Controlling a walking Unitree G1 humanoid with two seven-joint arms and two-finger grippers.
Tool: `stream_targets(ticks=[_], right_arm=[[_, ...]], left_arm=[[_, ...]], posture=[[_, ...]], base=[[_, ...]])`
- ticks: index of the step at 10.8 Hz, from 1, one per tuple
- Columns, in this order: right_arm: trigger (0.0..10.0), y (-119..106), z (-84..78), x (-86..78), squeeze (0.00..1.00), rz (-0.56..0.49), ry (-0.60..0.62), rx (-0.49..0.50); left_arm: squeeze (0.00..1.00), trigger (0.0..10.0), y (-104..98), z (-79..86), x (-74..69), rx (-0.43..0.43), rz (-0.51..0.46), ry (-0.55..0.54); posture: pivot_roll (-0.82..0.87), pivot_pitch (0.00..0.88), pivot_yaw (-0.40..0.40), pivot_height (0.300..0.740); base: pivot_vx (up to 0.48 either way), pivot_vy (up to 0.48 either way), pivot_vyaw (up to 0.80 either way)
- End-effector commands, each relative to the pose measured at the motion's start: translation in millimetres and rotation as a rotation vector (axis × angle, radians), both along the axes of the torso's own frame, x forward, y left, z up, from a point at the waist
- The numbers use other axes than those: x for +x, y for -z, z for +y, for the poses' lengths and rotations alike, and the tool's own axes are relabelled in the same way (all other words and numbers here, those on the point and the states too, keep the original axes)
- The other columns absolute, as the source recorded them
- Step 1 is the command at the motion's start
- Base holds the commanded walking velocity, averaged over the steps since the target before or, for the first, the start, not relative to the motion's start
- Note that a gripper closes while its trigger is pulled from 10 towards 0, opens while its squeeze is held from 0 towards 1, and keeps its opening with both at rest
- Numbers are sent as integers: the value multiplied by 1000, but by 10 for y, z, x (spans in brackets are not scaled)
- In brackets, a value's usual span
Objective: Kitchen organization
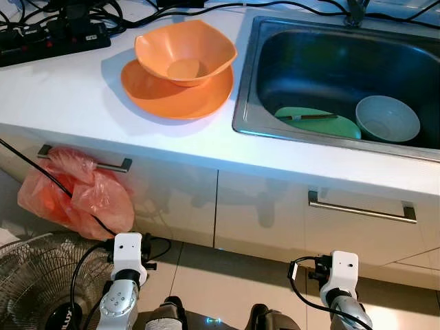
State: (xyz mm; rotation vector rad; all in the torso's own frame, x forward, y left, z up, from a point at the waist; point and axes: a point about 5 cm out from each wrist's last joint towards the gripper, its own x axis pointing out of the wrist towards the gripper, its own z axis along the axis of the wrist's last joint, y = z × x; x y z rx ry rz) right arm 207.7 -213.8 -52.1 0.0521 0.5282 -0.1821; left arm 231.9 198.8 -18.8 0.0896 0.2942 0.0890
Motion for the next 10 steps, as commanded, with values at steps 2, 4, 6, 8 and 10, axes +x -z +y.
stream_targets(ticks=[2, 4, 6, 8, 10], right_arm=[[10000, 29, -21, -69, 0, 8, 11, -11], [10000, 190, -8, -151, 0, 256, -43, 46], [10000, 196, 6, -147, 0, 269, -55, 53], [10000, 201, 21, -146, 0, 278, -52, 71], [10000, 204, 30, -143, 0, 285, -54, 80]], left_arm=[[0, 10000, -18, 36, -61, 21, -17, -12], [0, 10000, 615, 7, -525, -101, 539, -95], [0, 10000, 607, 29, -508, -109, 538, -112], [0, 10000, 603, 52, -497, -110, 546, -122], [0, 10000, 570, 67, -436, -103, 525, -124]], posture=[[119, 240, -10, 740], [94, 221, -20, 740], [100, 215, -18, 740], [101, 211, -11, 740], [102, 206, -9, 740]], base=[[0, 0, 0], [0, 0, 0], [0, 0, 0], [0, 0, 0], [0, 0, 0]])
